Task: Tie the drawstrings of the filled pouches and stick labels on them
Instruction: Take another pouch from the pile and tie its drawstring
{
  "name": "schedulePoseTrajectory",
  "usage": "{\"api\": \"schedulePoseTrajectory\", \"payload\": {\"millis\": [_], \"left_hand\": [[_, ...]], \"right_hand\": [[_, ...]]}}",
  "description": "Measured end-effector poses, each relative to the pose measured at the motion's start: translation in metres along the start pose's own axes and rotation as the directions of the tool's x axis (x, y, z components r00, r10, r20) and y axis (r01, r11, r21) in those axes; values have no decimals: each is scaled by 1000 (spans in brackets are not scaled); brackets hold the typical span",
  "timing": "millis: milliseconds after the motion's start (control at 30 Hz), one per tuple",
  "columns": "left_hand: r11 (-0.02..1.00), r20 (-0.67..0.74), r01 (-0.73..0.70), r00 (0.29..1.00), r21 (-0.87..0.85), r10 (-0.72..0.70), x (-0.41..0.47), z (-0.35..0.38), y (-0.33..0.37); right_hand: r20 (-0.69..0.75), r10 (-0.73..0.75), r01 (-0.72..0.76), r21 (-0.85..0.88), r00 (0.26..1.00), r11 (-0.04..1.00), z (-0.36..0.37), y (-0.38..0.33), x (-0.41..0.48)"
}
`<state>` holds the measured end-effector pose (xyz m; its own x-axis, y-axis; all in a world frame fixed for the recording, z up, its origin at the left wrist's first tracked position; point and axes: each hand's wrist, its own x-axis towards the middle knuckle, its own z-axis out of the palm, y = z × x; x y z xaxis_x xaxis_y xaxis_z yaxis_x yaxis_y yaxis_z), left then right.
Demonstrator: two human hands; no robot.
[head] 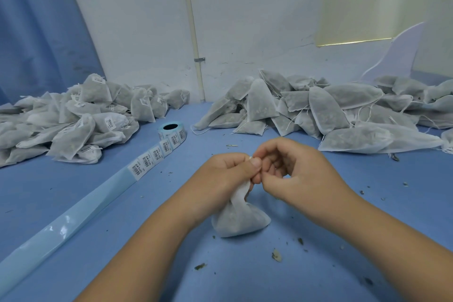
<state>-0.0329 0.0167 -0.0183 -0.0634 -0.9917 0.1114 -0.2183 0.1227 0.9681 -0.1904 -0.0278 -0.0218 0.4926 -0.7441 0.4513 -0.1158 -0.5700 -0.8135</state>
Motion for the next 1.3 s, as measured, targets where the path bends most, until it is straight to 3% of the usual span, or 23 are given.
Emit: {"api": "schedulePoseTrajectory", "payload": {"millis": [200,500,767,1133,1300], "left_hand": [[996,6,5,1000,92,-5,-2,2,3],[993,46,32,998,115,-38,-3,1,3],[993,128,112,985,29,-115,-3,-7,2],[984,-1,113,993,-135,-114,-2,4,4],[990,-63,64,995,-123,-72,-2,7,5]], "right_hand": [[113,60,-78,159,992,984,-7,4,2],[185,72,-106,178,980,978,-10,9,4],[224,82,-123,175,971,977,-11,9,4],[230,71,-107,148,971,983,-16,13,6],[217,80,-111,134,973,985,-18,15,7]]}}
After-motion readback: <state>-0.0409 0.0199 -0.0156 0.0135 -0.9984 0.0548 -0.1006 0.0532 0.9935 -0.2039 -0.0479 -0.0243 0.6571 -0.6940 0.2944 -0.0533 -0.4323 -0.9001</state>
